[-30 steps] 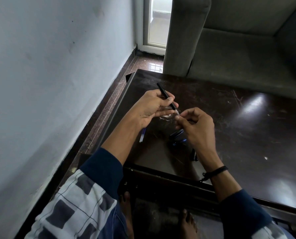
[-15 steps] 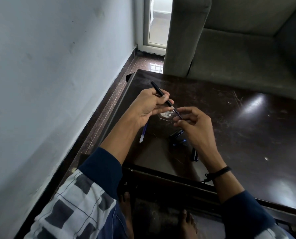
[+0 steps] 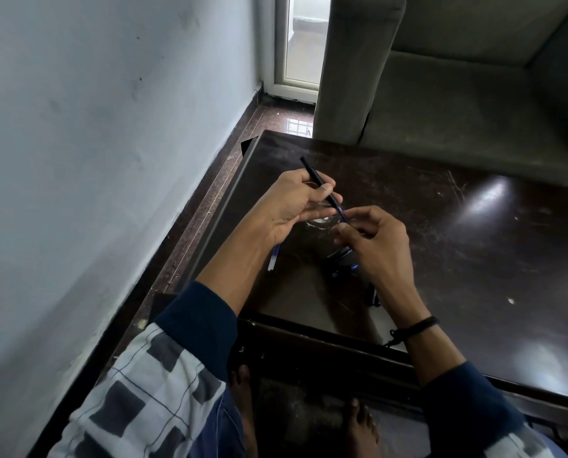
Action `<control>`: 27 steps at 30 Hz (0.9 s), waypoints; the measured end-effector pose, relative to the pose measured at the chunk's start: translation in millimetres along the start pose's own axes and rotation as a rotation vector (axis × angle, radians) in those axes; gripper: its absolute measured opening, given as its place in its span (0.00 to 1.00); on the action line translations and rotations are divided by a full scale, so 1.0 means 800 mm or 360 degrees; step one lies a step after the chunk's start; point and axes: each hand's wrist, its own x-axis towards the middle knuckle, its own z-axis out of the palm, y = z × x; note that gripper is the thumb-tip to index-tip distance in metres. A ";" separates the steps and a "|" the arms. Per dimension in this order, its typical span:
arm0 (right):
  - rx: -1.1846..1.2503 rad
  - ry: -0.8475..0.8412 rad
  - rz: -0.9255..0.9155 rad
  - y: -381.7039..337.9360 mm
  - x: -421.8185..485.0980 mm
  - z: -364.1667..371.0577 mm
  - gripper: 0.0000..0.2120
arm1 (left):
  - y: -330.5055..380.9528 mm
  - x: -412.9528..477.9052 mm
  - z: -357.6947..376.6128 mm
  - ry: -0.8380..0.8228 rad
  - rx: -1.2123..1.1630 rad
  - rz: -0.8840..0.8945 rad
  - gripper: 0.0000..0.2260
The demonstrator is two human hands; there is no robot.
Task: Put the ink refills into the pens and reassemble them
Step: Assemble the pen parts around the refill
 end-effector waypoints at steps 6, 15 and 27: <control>-0.0084 0.0075 0.0054 0.004 0.006 -0.011 0.06 | 0.006 0.004 -0.013 0.0165 -0.0149 0.0046 0.05; -0.0129 0.0065 0.0070 0.005 0.006 -0.007 0.04 | -0.004 -0.001 0.005 -0.0024 -0.0037 -0.0051 0.04; -0.0095 0.0054 0.0044 0.005 0.005 -0.009 0.05 | -0.007 -0.001 0.005 -0.0004 -0.0043 -0.0047 0.04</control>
